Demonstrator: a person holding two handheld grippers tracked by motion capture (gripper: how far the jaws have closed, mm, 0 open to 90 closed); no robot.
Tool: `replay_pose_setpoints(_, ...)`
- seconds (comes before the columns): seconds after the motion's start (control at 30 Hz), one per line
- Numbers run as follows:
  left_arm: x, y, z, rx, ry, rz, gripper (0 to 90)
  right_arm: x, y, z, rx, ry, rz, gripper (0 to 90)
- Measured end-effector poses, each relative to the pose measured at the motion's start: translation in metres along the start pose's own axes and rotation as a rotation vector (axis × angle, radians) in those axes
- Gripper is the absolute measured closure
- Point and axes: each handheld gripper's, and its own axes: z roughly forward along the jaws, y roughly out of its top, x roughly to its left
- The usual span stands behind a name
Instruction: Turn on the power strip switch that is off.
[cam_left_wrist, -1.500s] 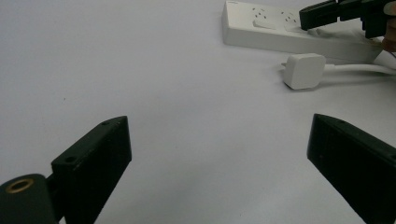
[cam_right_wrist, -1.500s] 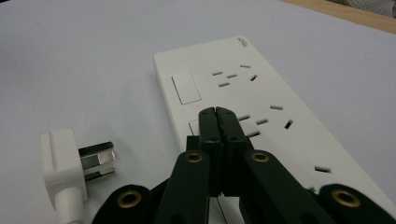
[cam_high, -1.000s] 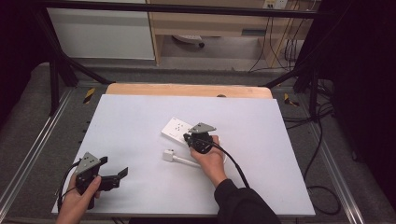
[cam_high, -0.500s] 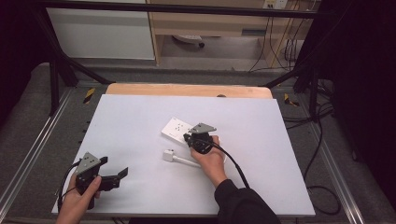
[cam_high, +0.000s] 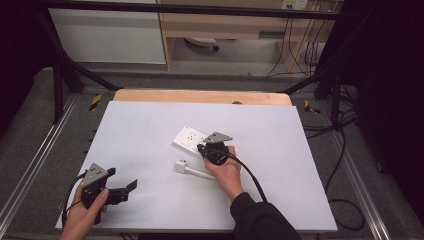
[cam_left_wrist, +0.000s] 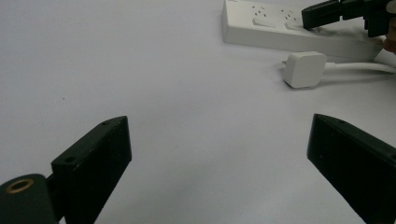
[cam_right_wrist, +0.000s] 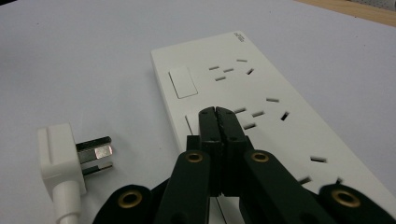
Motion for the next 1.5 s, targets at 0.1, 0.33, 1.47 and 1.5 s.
replay_pose_setpoints(0.1,0.0,0.0,0.0,-0.001,0.0,0.0,6.4,0.0,0.0,0.0,0.001,-0.002,0.001,90.0)
replay_pose_setpoints(0.33,0.0,0.0,0.0,-0.002,0.0,-0.001,6.4,0.001,0.001,0.0,0.009,-0.005,0.0,90.0)
replay_pose_setpoints(1.47,0.0,0.0,0.0,-0.002,0.0,-0.003,6.4,-0.004,0.01,-0.009,-0.028,0.019,0.053,85.7)
replay_pose_setpoints(1.5,0.0,0.0,0.0,-0.001,0.0,-0.001,6.4,-0.004,0.01,-0.01,-0.029,0.02,0.056,84.2)
